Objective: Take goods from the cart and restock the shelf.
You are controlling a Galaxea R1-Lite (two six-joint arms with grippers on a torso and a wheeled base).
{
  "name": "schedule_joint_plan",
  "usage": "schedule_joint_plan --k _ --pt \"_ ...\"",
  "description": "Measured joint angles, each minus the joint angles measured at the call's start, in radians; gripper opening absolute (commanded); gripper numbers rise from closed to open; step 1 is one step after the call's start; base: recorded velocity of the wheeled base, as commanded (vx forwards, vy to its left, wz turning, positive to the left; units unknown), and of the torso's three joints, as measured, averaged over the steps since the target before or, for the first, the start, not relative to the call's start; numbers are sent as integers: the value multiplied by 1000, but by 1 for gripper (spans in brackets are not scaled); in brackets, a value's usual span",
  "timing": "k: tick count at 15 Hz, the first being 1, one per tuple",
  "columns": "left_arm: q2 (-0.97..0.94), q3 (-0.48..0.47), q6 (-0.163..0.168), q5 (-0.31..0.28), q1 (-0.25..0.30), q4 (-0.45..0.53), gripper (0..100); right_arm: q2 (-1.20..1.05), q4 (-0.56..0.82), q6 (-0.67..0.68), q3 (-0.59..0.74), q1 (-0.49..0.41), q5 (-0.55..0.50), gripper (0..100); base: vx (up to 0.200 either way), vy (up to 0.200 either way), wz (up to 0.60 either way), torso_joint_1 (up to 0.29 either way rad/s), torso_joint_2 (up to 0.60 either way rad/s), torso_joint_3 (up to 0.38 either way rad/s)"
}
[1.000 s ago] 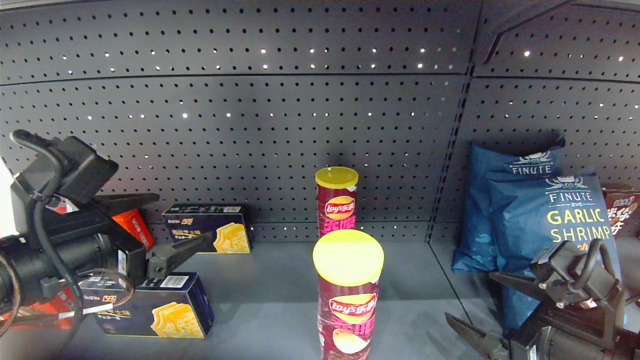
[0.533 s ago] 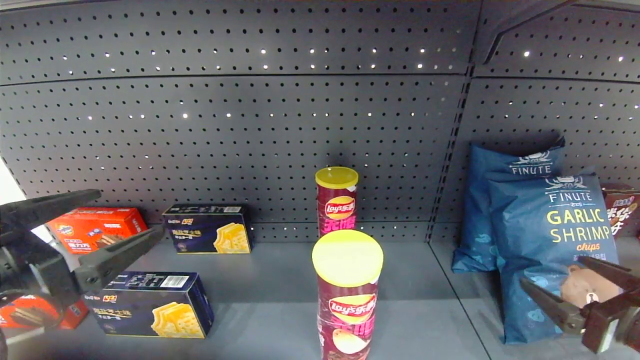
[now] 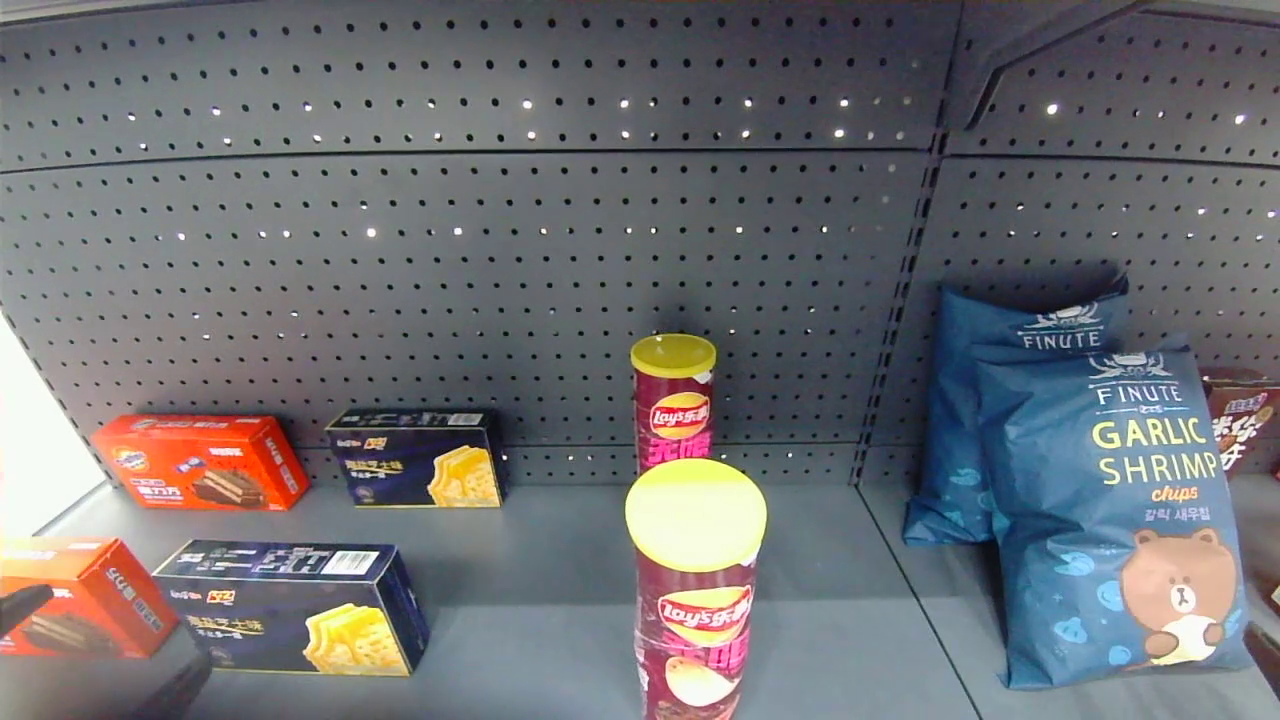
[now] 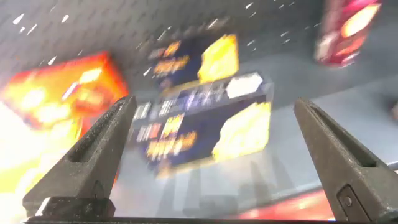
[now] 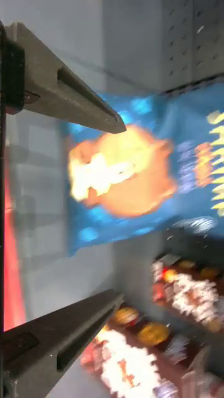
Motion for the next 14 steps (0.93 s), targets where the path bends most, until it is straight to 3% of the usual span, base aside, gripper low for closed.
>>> schedule_joint_plan --k 2,8,10,13,14 --pt "-69 55 -8 42 0 0 100 -95 101 0 7 -13 0 100 0 0 0 0 0 0" --pt "-237 159 -29 93 1 4 100 -482 489 19 -2 -65 -18 100 0 0 0 0 0 0" --pt "-305 176 -30 110 0 56 100 -570 526 70 -12 -86 -59 100 0 0 0 0 0 0" --pt "-430 172 -30 129 1 183 100 -620 525 87 -10 -92 23 100 0 0 0 0 0 0" --pt "-462 169 -29 138 1 197 100 -626 525 80 -5 -93 144 100 0 0 0 0 0 0"
